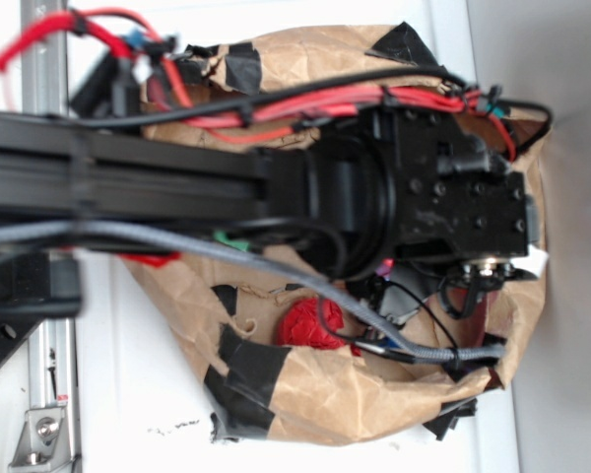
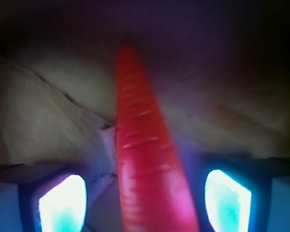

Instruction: Grab the carrot.

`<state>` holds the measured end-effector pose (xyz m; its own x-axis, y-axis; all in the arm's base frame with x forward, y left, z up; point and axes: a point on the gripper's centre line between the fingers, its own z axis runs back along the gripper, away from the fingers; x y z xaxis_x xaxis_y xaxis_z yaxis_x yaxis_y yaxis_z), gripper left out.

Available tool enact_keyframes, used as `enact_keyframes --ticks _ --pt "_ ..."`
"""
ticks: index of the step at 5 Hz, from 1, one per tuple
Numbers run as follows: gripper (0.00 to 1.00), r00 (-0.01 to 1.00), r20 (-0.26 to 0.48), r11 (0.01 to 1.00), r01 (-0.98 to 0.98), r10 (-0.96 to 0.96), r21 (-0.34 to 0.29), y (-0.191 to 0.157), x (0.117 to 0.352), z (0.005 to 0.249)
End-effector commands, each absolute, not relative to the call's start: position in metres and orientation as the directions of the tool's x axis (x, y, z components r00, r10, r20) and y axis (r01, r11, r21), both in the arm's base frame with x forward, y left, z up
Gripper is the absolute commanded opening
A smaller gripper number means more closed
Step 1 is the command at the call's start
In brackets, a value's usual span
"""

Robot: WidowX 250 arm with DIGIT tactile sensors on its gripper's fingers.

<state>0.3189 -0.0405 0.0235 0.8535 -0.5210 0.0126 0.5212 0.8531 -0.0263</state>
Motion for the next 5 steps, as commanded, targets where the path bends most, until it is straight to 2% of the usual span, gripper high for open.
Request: enact_keyframes --ticks 1,2,3,4,5 --pt "0.0 0.838 0.03 0.838 0.545 -0.544 -0.014 -0.054 0.292 0.025" --pt "0.0 0.832 0.023 0.831 0.555 -0.555 -0.022 -0.055 0.277 0.039" --pt "0.0 0.883 0.031 0.884 0.468 -0.468 -0.012 -0.05 0.269 0.078" --pt "0.0 0.941 0.033 0.942 0.335 -0.335 0.018 -0.039 0.274 0.119" --pt "0.0 0.956 0.106 0.962 0.268 -0.272 0.053 -0.029 0.274 0.167"
